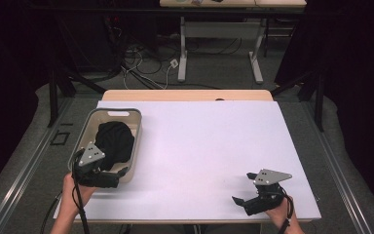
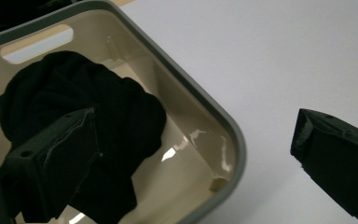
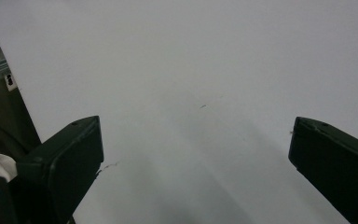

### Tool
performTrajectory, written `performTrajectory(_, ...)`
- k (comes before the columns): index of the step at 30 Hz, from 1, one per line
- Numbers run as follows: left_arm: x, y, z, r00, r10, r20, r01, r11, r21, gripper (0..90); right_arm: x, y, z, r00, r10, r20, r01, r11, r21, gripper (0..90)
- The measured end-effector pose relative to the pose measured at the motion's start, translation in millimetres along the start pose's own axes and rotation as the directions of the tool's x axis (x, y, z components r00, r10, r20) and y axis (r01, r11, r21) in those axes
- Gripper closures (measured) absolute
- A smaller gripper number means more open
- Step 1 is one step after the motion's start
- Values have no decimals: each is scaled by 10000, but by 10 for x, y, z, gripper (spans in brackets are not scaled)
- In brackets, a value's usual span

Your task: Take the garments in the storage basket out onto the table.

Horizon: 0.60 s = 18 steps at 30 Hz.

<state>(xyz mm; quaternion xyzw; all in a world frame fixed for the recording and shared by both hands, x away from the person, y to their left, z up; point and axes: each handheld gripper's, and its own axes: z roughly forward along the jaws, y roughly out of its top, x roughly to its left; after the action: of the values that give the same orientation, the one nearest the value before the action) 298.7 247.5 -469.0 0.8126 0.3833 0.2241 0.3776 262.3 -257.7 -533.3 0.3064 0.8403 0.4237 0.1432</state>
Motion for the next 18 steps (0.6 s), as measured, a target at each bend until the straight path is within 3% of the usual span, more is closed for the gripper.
performTrajectory(4,106,48,54,9999,-150,-62,151,9997,171,9,3,-4,6,10000,37,-3,-37,9999,-123,26)
performTrajectory(8,198,95,99,9996,-240,-165,246,9989,408,8,2,6,-13,10000,22,-43,-21,9998,219,26)
performTrajectory(9,226,105,110,9995,-213,-237,223,9988,440,7,3,-3,8,10000,20,12,-20,9999,-103,26)
performTrajectory(10,275,127,141,9992,-240,-328,260,9976,635,7,-3,3,2,10000,-33,-44,34,9999,143,27)
performTrajectory(18,443,201,258,9977,-480,-470,533,9914,1191,3,6,-3,-4,10000,-10,59,9,9999,105,26)
